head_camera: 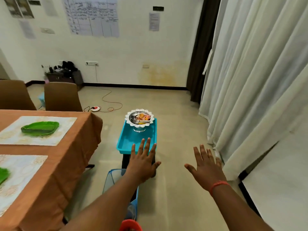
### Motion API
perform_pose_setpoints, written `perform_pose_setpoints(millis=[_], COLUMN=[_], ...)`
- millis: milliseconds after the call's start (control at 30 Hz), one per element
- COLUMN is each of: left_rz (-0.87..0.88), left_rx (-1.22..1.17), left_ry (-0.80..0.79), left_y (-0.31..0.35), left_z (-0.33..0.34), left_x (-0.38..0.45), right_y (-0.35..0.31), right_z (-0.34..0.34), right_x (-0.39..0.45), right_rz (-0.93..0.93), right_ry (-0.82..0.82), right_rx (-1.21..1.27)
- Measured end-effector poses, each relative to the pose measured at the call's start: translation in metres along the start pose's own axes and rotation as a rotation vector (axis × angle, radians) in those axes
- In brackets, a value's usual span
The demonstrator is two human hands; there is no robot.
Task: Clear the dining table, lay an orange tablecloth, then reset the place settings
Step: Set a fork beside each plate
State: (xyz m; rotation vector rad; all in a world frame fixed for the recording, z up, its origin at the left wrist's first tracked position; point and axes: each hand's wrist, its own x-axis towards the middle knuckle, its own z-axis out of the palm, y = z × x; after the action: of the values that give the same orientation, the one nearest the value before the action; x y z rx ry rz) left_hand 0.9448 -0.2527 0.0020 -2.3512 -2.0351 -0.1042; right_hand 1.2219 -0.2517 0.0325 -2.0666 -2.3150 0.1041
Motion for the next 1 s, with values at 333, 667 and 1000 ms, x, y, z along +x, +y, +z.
perform_pose_setpoints(millis=[333, 667, 1000], left_rz=[-0.092, -0.279, -0.827], left_rx=[-0.013, -0.041, -0.085], left_ry=[-0.048, -0.074, -0.171], left_y=[0.01, -0.057, -0.15], left_z=[0.055, 0.067, 0.121], left_x=[0.204, 0.376, 0.446], right_y=[0.042, 0.036, -0.065], right_z=[0.022, 0.022, 0.101], right_x=[0.218, 0.465, 0.69], right_rz=[-0.093, -0.23, -0.67], right_ry=[-0.017, -0.12, -0.339], right_rx=[-0.03, -0.043, -0.109])
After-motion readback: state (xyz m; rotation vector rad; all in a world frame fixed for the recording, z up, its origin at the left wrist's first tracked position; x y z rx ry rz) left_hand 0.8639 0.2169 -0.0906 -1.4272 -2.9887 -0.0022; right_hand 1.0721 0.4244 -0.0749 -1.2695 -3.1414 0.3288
